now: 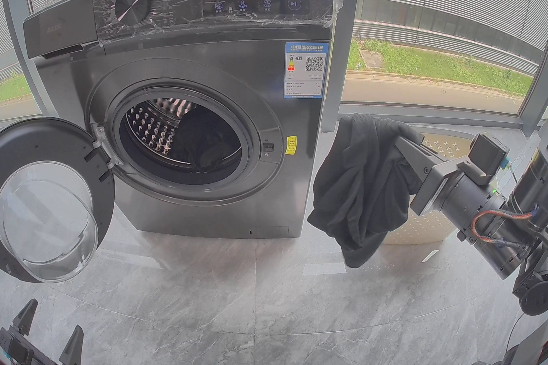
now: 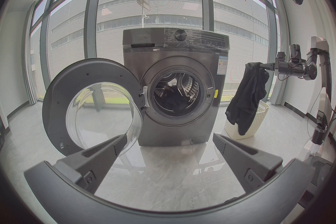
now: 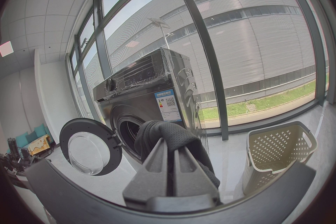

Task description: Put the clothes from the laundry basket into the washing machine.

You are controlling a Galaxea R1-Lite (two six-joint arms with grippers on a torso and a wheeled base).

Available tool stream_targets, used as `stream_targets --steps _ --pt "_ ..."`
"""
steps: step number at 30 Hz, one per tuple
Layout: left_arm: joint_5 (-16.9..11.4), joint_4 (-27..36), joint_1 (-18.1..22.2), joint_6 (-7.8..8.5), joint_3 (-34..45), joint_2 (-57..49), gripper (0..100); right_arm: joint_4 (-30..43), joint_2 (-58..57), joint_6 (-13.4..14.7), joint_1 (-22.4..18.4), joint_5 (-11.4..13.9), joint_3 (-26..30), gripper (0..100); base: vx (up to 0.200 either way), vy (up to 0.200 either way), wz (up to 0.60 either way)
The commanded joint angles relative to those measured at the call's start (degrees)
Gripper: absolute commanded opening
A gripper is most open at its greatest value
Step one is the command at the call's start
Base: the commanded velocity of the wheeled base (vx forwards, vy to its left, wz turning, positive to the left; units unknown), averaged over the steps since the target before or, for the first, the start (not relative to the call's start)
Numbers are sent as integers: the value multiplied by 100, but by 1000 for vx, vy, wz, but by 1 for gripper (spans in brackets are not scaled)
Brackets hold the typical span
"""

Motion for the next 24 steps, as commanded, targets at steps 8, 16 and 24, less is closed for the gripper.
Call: stream_targets --steps 8,16,24 --pt "-3 -1 0 -1 101 -101 100 -2 50 -1 -16 10 8 0 0 200 0" --pt "-3 -1 0 -1 101 -101 100 -2 50 8 -25 10 17 0 0 200 0" --pt "-3 -1 0 -1 92 -101 100 -2 50 8 -16 45 70 0 0 200 0"
